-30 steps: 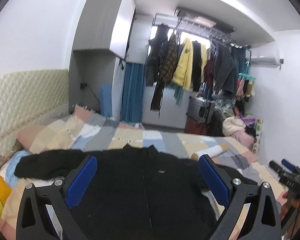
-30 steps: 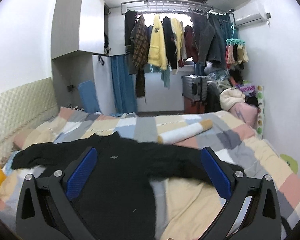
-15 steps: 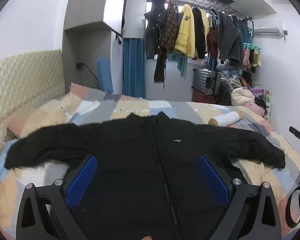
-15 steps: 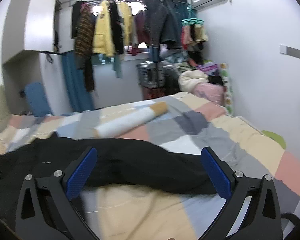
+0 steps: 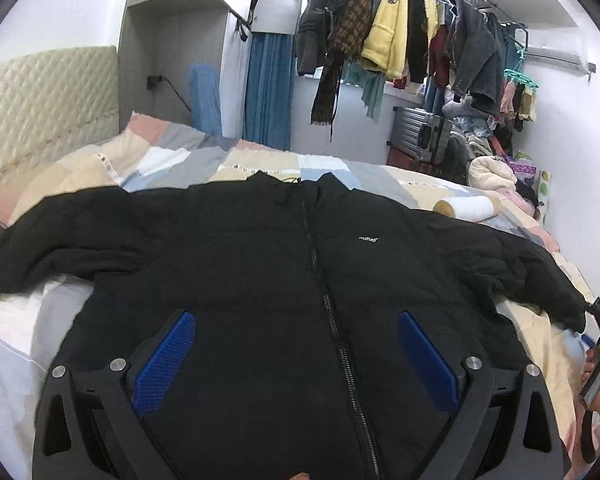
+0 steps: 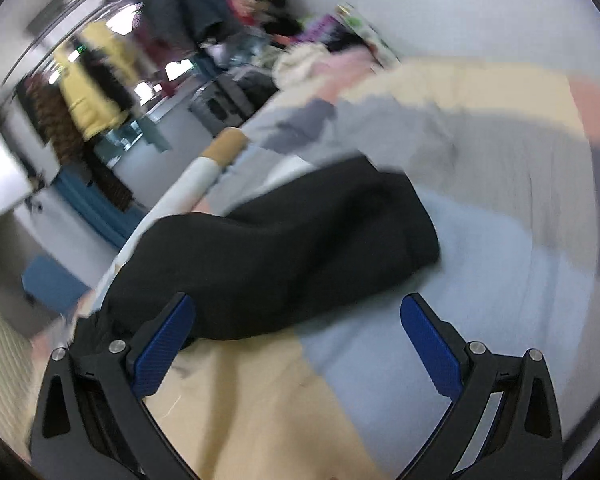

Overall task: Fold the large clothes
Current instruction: 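Reach the right tool to a jacket sleeve cuff and close on it, then lift the sleeve with the right tool and fold it across the jacket body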

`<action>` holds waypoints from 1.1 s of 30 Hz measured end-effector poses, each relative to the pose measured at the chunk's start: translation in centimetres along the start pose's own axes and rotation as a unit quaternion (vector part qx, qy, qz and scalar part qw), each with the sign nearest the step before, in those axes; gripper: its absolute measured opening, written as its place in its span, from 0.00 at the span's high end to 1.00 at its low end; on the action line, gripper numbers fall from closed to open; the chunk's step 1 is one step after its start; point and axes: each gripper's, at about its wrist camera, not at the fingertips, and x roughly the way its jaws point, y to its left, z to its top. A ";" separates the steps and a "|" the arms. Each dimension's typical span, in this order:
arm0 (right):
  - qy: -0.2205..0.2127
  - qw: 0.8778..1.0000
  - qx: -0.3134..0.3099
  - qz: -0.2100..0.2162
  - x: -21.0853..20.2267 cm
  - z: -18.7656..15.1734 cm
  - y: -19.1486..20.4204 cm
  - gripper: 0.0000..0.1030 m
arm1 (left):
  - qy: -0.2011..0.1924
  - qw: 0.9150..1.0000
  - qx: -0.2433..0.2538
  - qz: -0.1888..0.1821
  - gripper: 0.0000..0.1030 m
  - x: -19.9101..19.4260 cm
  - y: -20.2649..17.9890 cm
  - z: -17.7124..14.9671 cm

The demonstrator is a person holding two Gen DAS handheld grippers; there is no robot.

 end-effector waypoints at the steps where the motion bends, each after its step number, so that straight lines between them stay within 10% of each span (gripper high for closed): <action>1: 0.002 1.000 0.015 0.005 0.7 0.0 -0.7 0.01 | 0.004 1.000 -0.001 0.003 0.01 0.5 0.0 -0.1; 8: -0.028 0.998 0.051 0.035 4.7 2.0 -2.6 0.01 | 0.026 0.999 -0.002 0.033 0.01 2.8 1.0 -0.8; 15: -0.058 0.996 0.058 0.018 6.7 6.8 -3.0 0.73 | 0.047 0.998 -0.010 0.050 0.01 4.6 1.7 -1.1; 33: -0.094 0.991 -0.083 -0.054 2.0 15.5 6.8 0.82 | 0.032 0.995 0.022 0.087 0.01 1.7 2.9 -2.0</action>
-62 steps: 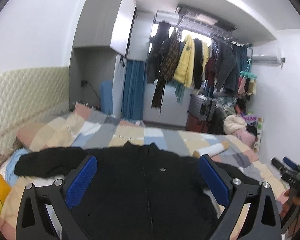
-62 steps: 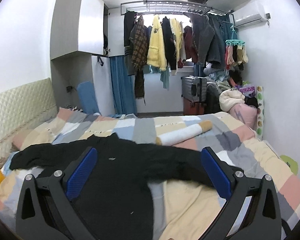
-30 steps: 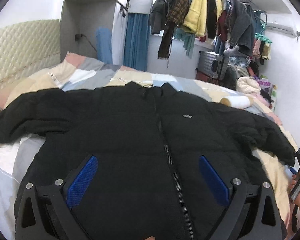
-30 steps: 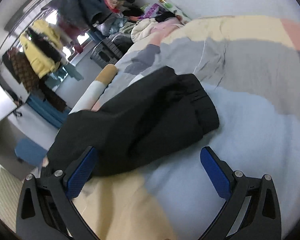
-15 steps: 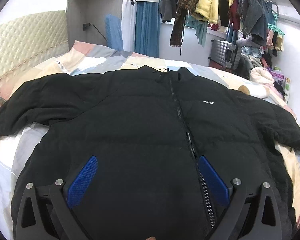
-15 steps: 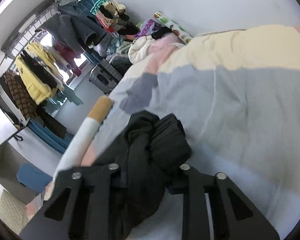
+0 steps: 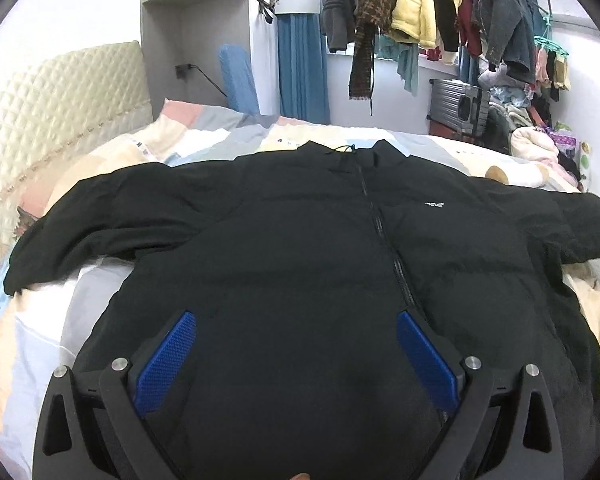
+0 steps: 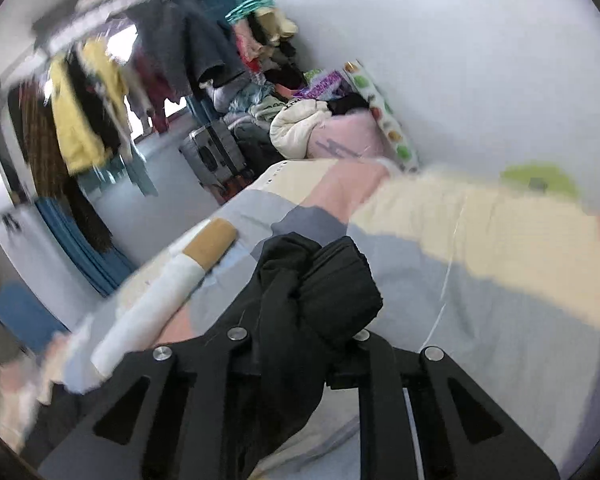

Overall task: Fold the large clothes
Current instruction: 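Lift the sleeve with the right tool and fold it across the jacket body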

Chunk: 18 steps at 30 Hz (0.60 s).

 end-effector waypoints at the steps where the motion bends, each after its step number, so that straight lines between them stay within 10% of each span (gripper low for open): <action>1: -0.009 1.000 -0.002 0.006 -1.3 0.8 1.3 0.82 | 0.000 1.000 -0.001 -0.002 0.01 -0.2 0.2 -0.1; 18: -0.140 0.966 -0.186 0.114 -21.7 2.2 30.3 0.82 | -0.055 0.997 -0.039 -0.043 0.01 -6.9 6.7 0.4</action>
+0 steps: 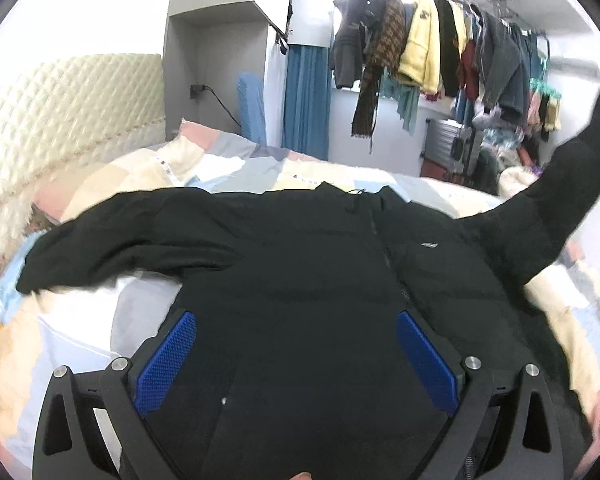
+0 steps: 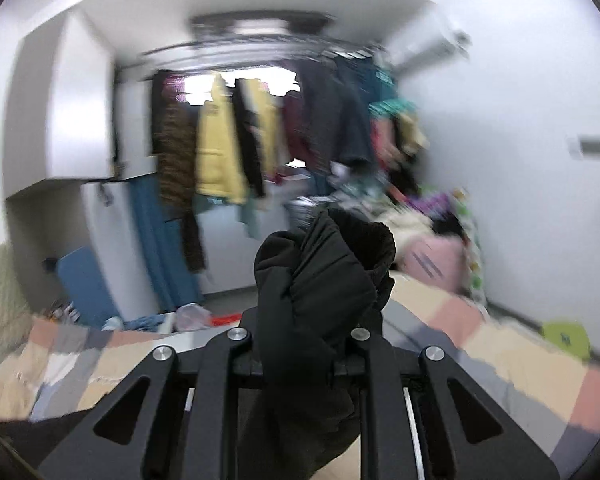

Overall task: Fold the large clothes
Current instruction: 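Lift the sleeve with the right tool and fold it across the jacket body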

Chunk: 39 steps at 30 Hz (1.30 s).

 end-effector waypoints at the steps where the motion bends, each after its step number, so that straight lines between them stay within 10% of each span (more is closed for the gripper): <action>1: -0.007 1.000 -0.020 0.012 -0.7 0.3 2.3 0.82 | -0.001 1.000 0.001 -0.006 0.01 -0.2 0.1 -0.1; 17: 0.052 0.949 -0.179 0.256 -4.1 -9.2 35.5 0.82 | -0.042 0.999 -0.009 0.015 0.01 -0.7 5.8 1.6; 29: 0.199 0.889 -0.215 0.352 -2.7 -27.8 45.7 0.82 | -0.025 0.995 -0.084 0.037 0.01 2.2 13.6 2.2; 39: 0.276 0.866 -0.220 0.354 -0.2 -38.0 49.1 0.79 | -0.020 0.996 -0.082 0.025 0.01 3.4 15.6 2.2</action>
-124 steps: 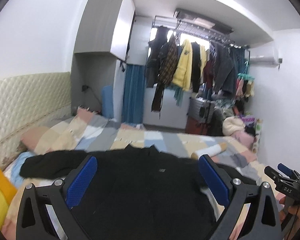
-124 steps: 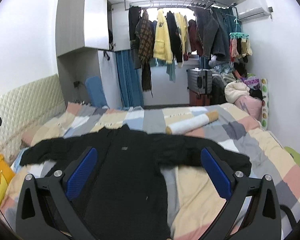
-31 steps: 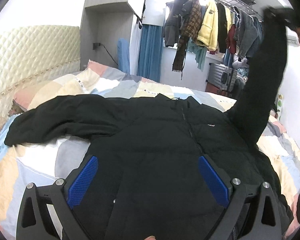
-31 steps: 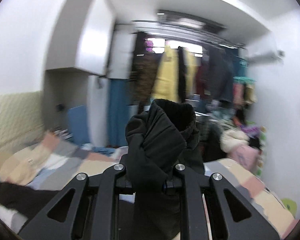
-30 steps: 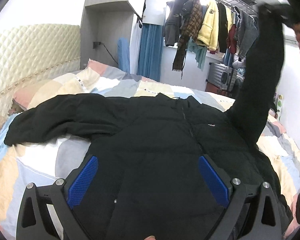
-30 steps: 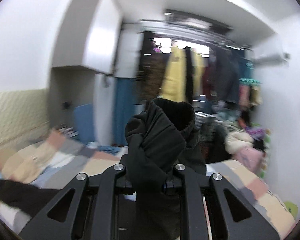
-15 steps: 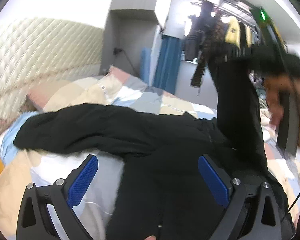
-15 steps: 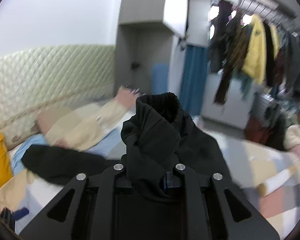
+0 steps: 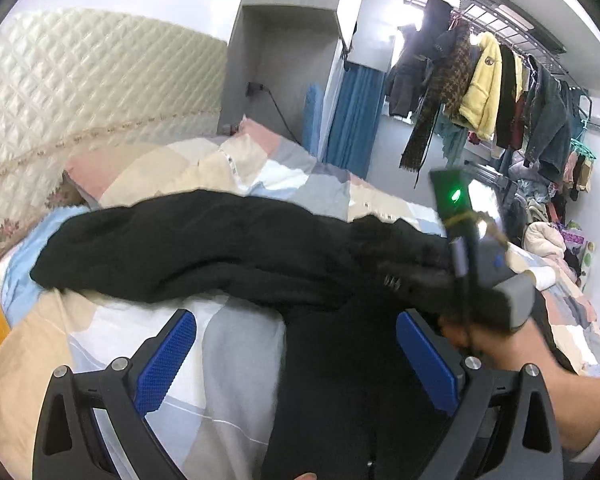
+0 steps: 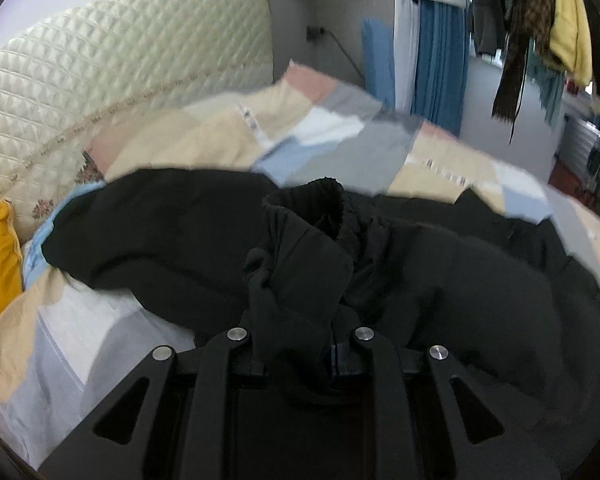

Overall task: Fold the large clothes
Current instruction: 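Lift the sleeve with the right tool and fold it across the jacket body, then open the right tool to release the sleeve and withdraw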

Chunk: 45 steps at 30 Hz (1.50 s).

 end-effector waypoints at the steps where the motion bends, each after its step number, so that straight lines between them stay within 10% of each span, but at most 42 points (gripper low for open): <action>1: 0.010 1.000 0.001 0.000 0.7 -0.5 -0.1 0.79 | 0.004 1.000 0.004 0.001 0.01 0.3 0.2 -0.1; 7: 0.048 0.999 -0.005 -0.006 4.7 -3.2 -0.6 0.77 | 0.017 1.000 -0.016 0.009 0.01 1.6 2.0 -0.3; 14: 0.037 0.997 0.038 0.051 2.1 -1.3 -0.1 0.22 | 0.021 0.999 -0.020 0.013 0.01 2.1 2.2 -0.3; 45: -0.147 0.985 0.059 -0.072 -27.4 -2.1 -9.2 0.22 | -0.014 0.999 0.029 -0.028 0.01 -4.7 -4.8 -2.5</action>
